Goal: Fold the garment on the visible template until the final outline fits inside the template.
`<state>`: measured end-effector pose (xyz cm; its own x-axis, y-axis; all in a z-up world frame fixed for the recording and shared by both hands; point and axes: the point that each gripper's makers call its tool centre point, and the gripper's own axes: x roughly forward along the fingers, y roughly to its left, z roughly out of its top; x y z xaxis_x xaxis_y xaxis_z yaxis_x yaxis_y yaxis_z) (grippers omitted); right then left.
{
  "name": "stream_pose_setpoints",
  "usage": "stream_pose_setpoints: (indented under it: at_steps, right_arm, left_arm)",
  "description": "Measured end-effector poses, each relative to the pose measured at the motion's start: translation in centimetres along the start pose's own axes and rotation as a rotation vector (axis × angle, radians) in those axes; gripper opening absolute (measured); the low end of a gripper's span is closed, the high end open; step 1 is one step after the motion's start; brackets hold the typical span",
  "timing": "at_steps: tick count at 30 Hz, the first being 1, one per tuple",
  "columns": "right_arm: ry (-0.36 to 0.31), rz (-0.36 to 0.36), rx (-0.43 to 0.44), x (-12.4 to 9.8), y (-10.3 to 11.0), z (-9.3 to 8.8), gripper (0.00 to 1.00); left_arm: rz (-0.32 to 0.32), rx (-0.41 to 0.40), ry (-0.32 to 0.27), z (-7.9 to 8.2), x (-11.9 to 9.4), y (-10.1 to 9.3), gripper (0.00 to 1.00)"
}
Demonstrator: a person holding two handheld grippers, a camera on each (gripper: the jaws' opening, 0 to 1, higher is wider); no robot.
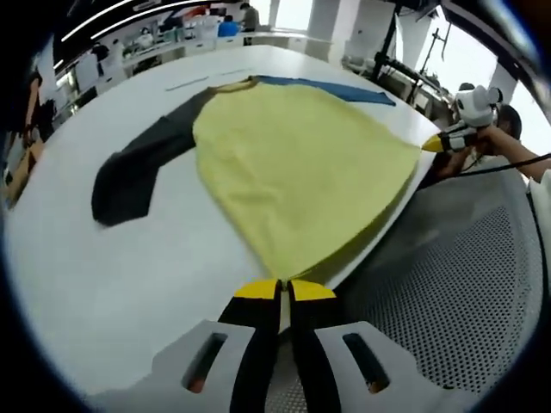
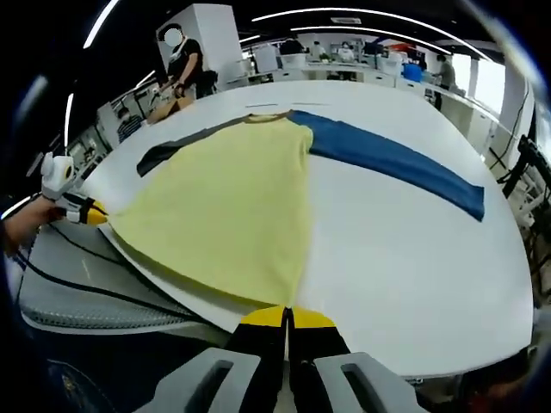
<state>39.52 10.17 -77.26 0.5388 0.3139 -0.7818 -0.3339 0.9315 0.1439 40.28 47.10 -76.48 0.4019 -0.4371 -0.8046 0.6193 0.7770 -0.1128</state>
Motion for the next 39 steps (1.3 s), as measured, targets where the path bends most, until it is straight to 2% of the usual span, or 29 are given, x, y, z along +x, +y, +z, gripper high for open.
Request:
stream_pose_setpoints:
  at_steps: [7,19,21,24,26,35,39]
  right_arm:
    - [0.021,0.017,-0.002,0.0,0.7,-0.8,0.0]
    - [0.02,0.038,0.057,0.2,0.5,-1.2,0.0]
    - [0.008,0.028,0.091,0.1,0.3,-1.0,0.0]
    - [0.008,0.051,0.116,0.0,0.5,-0.9,0.0]
    - [0.013,0.056,0.115,-0.1,0.5,-1.0,0.01]
    - [-0.046,0.062,0.107,-0.9,0.2,0.5,0.25]
    - [-0.12,0.048,0.141,-1.5,-0.6,2.5,0.4]
  left_arm:
    - [0.021,-0.043,0.01,-0.6,0.1,0.4,0.01]
    - [0.008,-0.102,0.023,-1.1,0.2,-0.2,0.03]
    - [0.004,-0.107,0.022,-1.0,0.1,-0.1,0.05]
    - [0.011,-0.114,0.019,-0.8,-0.3,0.1,0.08]
    - [0.021,-0.15,0.004,-0.5,-0.5,0.2,0.14]
    - [0.011,-0.212,-0.083,0.9,-1.3,0.1,0.36]
    - [0.042,-0.216,-0.136,1.8,-1.7,0.7,0.48]
